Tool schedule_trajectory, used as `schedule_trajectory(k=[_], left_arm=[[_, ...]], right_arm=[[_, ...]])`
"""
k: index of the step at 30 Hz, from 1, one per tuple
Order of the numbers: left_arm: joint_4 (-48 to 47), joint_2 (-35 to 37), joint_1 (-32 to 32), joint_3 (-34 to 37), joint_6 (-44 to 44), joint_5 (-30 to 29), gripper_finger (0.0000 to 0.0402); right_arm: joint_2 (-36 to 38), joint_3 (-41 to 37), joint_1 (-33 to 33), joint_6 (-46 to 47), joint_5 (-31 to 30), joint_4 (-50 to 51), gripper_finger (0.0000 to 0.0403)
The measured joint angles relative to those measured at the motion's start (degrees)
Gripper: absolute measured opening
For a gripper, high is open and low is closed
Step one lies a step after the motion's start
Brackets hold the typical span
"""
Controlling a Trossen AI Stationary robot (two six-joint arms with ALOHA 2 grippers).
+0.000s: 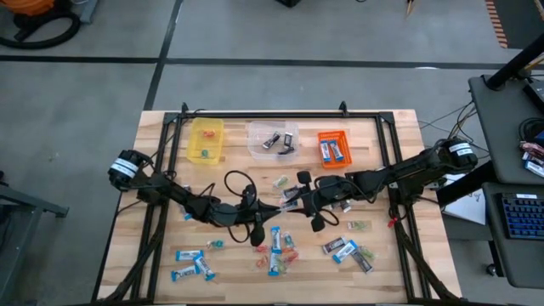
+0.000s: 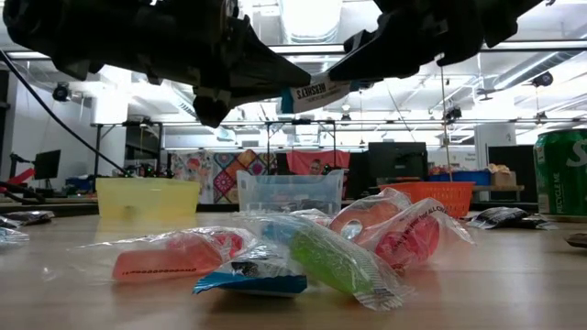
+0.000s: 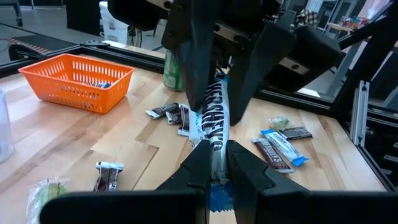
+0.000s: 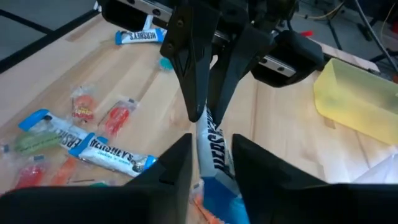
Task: Organize candy in baskets
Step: Put the white chocolate bar chocolate into the orange bin
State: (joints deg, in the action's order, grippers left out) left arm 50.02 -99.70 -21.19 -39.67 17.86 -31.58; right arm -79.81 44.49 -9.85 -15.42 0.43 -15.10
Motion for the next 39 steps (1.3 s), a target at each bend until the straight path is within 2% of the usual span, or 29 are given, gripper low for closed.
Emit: schedule_trajectory(k=[5,11,17,20,23,29,33,36,39], left_arm=[[0.1,0.0,0.0,-0.1,0.0,0.0,0.0015],[0.2,0.0,0.0,-0.1,0.6,-0.7,0.0026],[-0.3,0.1,0.1,-0.1,0.6,-1.5,0.0060],[-2.3,0.2,0.1,-0.1,0.3,-2.3,0.0080],[-5.6,0.7,0.1,-0.1,0.3,-2.6,0.0096],[-13.1,3.3,0.1,-0.1,2.6,-2.4,0.0111],[-15.6,5.0,0.1,-0.1,3.3,-2.4,0.0112],[-15.7,5.1,0.1,-0.1,3.4,-2.4,0.0112],[-15.5,4.6,0.1,-0.1,3.6,-2.4,0.0112]], right_arm=[[0.0,0.0,0.0,-1.1,0.0,0.3,0.0023],[0.0,0.0,0.0,-1.1,-0.1,0.2,0.0016],[1.7,0.0,0.2,-0.3,-1.3,2.4,0.0015],[3.0,0.7,1.0,0.6,-3.5,7.1,0.0014],[4.5,2.4,2.3,2.8,-9.2,13.7,0.0014],[6.3,6.9,8.6,14.4,-34.4,35.4,0.0014],[6.4,8.6,17.1,28.3,-36.4,48.6,0.0013],[5.7,8.3,23.2,35.4,-36.3,52.6,0.0013],[4.7,7.6,27.8,38.8,-36.0,52.4,0.0013]])
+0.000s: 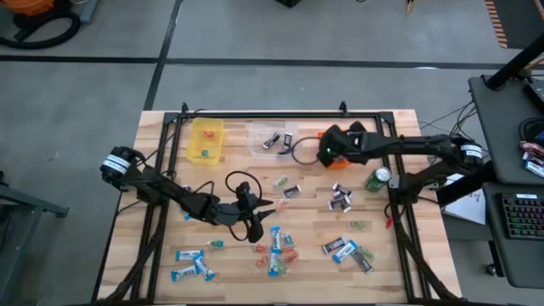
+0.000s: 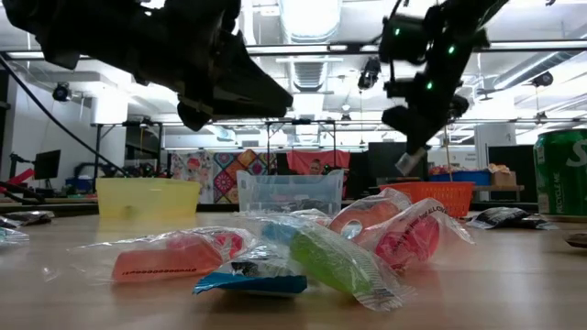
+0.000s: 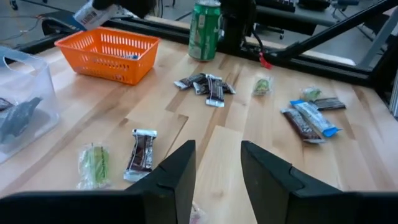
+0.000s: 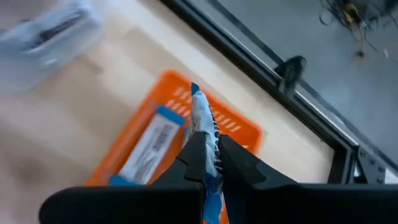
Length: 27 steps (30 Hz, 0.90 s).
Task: Organize candy in baskets
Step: Put the white chocolate bar chocolate into the orange bin, then put the orange gummy into the yellow bin
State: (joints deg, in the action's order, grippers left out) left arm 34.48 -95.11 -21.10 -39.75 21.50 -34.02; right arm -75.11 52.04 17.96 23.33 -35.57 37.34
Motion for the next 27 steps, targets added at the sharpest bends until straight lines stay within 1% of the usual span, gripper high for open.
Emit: schedule_trajectory(k=[3,5,8,11,13,17,23,27], left_arm=[[0.0,-0.9,0.0,0.0,0.7,-0.2,0.0112],[0.0,-1.4,0.0,0.0,1.8,-1.5,0.0112],[0.1,-2.2,0.0,0.0,2.0,-2.7,0.0112],[0.3,-2.6,0.0,0.0,2.0,-3.0,0.0112],[0.4,-3.1,0.0,0.0,1.7,-3.1,0.0112],[2.3,-5.8,-0.1,0.0,1.1,-5.6,0.0112],[10.6,-11.3,-0.1,0.0,-0.9,-6.2,0.0112],[12.3,-14.6,-0.1,-0.5,-2.6,-9.3,0.0112]], right_arm=[[-1.3,-0.4,2.9,0.1,0.0,-2.2,0.0025],[-2.0,-0.4,3.9,-0.3,1.5,-3.7,0.0042],[-2.8,-0.4,4.6,-0.6,3.9,-4.8,0.0075],[-3.1,-0.4,4.7,-0.6,4.3,-4.7,0.0103],[-3.0,-0.4,4.7,-0.6,4.6,-4.7,0.0114],[-2.9,-0.4,4.4,-0.7,6.0,-4.7,0.0123],[-2.9,-0.4,2.9,-0.7,6.1,-5.0,0.0125],[-2.9,-0.4,2.0,-0.8,6.1,-5.1,0.0125]])
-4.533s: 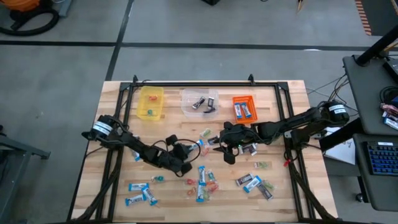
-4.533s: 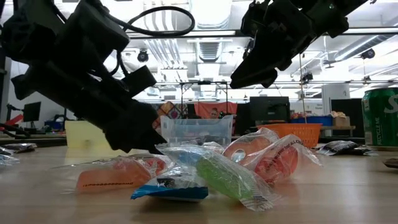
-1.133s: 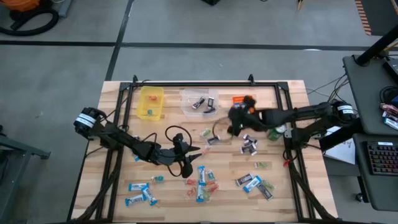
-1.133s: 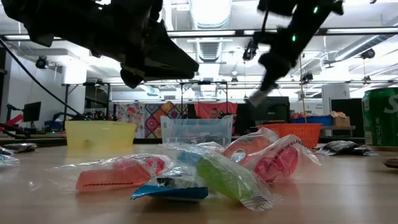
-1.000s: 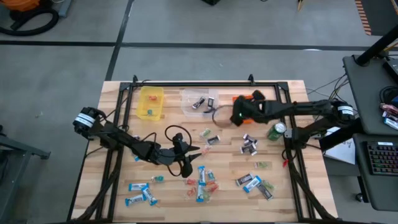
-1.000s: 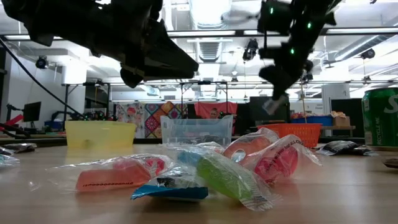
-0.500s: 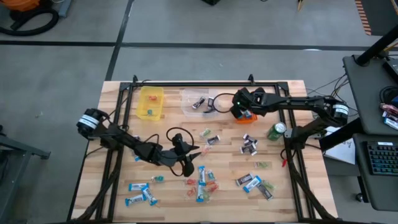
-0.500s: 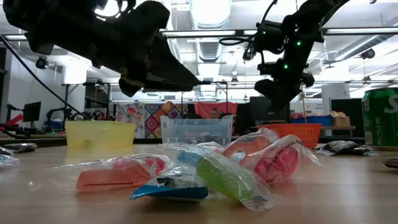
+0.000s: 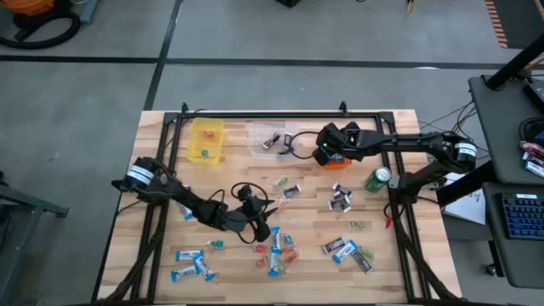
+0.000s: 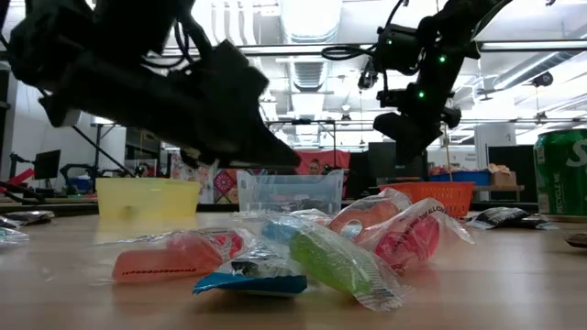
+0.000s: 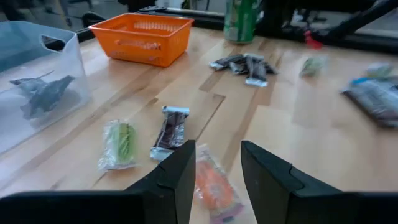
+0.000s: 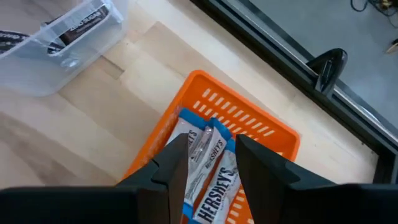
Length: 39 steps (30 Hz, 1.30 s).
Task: Organize candy in baskets
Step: Put the orange gummy into the yellow bin
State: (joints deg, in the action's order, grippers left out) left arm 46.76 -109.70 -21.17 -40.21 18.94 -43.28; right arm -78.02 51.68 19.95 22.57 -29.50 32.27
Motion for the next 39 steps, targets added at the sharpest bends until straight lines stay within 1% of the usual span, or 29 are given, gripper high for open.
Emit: schedule_trajectory(k=[7,11,14,21,24,30,33,36,39], left_arm=[[-0.1,-7.2,0.0,-5.7,-3.4,-0.3,0.0112],[-1.5,-8.9,0.1,-7.6,-1.7,-0.3,0.0122],[-2.9,-8.5,0.2,-7.7,0.0,-0.3,0.0144],[-5.8,-8.2,0.5,-7.7,3.2,-2.2,0.0220],[-5.8,-9.2,0.6,-7.7,4.6,-2.3,0.0236],[-5.9,-11.1,1.0,-7.8,5.8,-2.0,0.0235],[-6.0,-12.1,1.3,-7.8,6.9,-0.5,0.0228],[-5.9,-12.5,1.4,-7.8,7.6,0.7,0.0212],[-6.3,-12.4,1.4,-7.9,8.3,1.0,0.0186]], right_arm=[[0.0,0.0,-0.6,0.2,0.0,-0.2,0.0125],[0.0,0.0,-0.6,0.3,0.0,-0.2,0.0125],[0.0,0.0,-0.6,0.3,0.1,-0.1,0.0125],[0.0,-0.1,-0.6,0.4,1.2,-0.3,0.0125],[0.1,-0.1,-0.7,0.4,1.5,-0.5,0.0125],[0.1,-0.1,-1.2,0.4,1.6,-1.3,0.0125],[0.1,-0.1,-1.4,0.3,1.7,-1.3,0.0125],[0.1,-0.1,-1.5,0.3,2.6,-1.3,0.0125],[0.1,-0.1,-1.7,0.2,2.7,-1.3,0.0125]])
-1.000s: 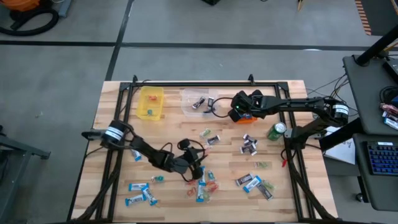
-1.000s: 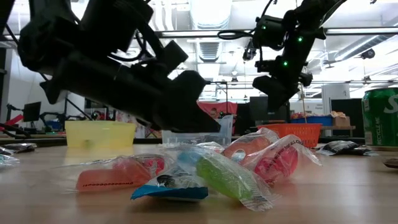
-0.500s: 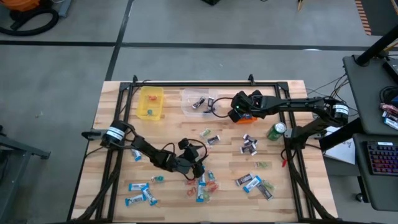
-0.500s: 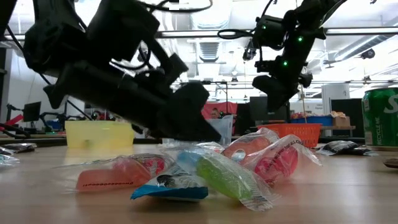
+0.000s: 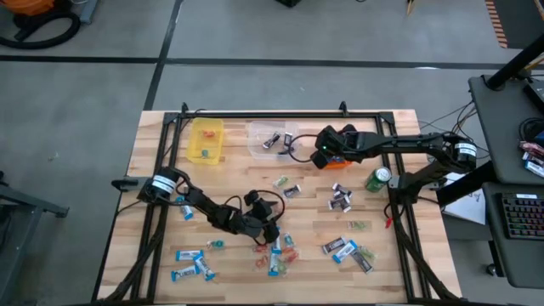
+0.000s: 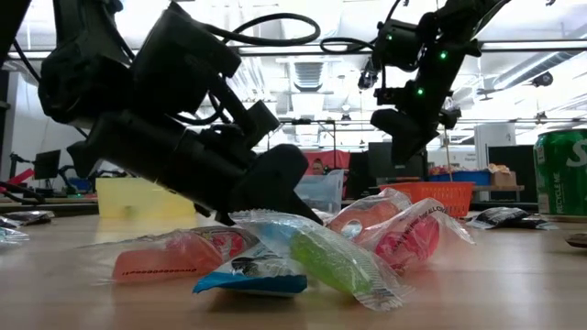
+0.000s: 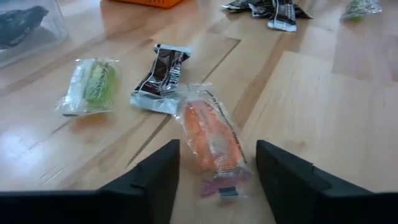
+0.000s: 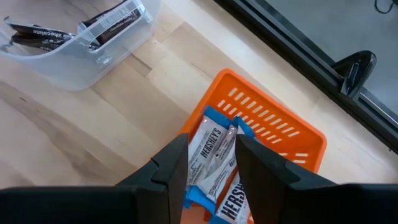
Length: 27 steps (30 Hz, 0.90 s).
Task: Organize candy in baskets
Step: Put the orange gummy into the yellow bin
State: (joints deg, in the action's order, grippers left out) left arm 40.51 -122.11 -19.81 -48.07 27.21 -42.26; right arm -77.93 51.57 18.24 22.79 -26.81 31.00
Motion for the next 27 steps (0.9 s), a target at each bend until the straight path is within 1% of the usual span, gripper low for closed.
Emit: schedule_trajectory(k=[9,13,16,19,23,24,27], left_arm=[[-1.1,0.9,-0.2,0.0,0.3,1.2,0.0087],[-3.1,3.3,-0.8,0.1,-1.3,3.6,0.0063],[-6.9,7.1,-1.2,0.1,-2.5,4.4,0.0050],[-14.2,12.3,-1.4,0.1,-2.6,4.3,0.0041],[-28.1,21.5,-1.4,0.1,-2.6,3.6,0.0039],[-32.4,24.0,-1.4,0.1,-2.3,2.5,0.0039],[-45.7,31.5,-1.4,0.1,-1.3,-3.2,0.0039]], right_arm=[[0.0,0.0,-0.1,0.0,0.3,0.0,0.0125],[0.0,0.0,-0.1,0.0,0.3,0.0,0.0125],[0.0,0.0,-0.1,0.0,0.3,0.0,0.0125],[0.0,0.0,-0.1,0.0,0.3,0.0,0.0125],[0.0,-0.1,-0.3,0.0,0.3,0.0,0.0125],[0.0,-0.1,-0.4,0.1,0.3,0.0,0.0125],[0.0,-0.1,-0.5,0.1,0.4,0.0,0.0125]])
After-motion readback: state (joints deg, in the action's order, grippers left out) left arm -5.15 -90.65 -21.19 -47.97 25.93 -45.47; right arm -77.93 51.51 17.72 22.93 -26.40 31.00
